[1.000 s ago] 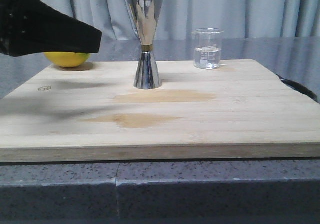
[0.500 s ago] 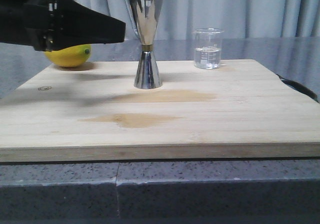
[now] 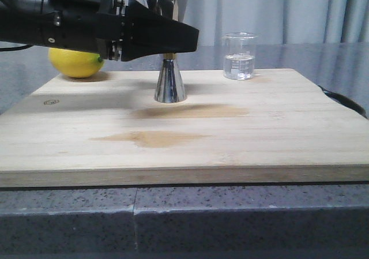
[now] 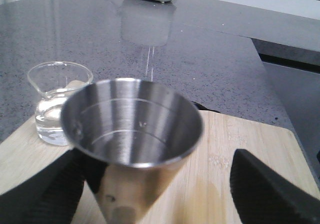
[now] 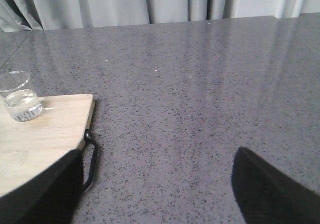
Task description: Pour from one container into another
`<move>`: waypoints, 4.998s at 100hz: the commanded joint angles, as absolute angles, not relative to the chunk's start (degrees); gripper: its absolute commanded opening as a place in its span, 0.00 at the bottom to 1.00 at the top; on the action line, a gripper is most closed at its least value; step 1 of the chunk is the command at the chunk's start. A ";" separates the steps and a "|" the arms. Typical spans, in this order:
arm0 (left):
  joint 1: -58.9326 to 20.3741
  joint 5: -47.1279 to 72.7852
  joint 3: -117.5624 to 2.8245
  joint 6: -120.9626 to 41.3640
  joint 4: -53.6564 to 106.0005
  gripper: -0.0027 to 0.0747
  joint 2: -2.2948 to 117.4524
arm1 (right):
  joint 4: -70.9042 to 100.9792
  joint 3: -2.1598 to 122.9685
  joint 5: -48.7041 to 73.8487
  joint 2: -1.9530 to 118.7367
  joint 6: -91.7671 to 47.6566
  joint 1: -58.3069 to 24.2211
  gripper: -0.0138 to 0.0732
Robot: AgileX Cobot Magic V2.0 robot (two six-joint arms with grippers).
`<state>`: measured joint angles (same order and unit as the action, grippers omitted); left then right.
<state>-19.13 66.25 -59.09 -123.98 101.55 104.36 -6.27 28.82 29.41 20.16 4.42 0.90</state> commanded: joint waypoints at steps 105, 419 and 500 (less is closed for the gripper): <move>-19.67 72.70 -61.42 -123.29 106.00 0.36 99.17 | -7.56 30.93 23.67 21.08 4.03 1.20 0.77; -14.27 72.14 -61.42 -118.19 106.00 0.36 94.37 | -6.58 41.69 -54.70 100.08 1.59 -18.98 0.53; -14.27 72.05 -61.42 -118.19 106.00 0.36 94.37 | -10.02 44.71 -14.47 73.38 3.72 -22.32 0.53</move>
<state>-14.33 66.45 -59.75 -118.60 100.92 97.30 -9.51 40.95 -18.26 78.11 3.55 -21.04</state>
